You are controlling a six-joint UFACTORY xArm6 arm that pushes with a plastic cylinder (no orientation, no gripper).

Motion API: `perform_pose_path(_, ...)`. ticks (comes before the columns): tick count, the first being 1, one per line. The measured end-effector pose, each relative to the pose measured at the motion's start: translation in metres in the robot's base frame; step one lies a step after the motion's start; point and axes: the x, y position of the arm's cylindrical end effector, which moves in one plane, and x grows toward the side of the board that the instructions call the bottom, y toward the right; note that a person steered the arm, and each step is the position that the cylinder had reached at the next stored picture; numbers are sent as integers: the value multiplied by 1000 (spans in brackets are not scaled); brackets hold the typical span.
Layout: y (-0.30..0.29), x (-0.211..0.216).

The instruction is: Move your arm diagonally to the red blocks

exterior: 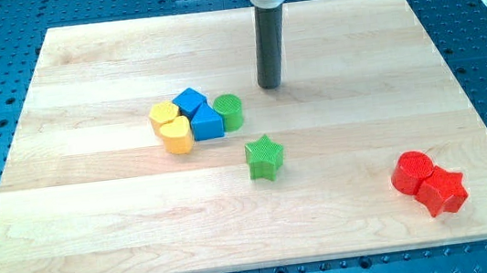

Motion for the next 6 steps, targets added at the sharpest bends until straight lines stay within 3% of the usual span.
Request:
perform_pose_path(4, 1, 1)
perform_pose_path(6, -13, 22)
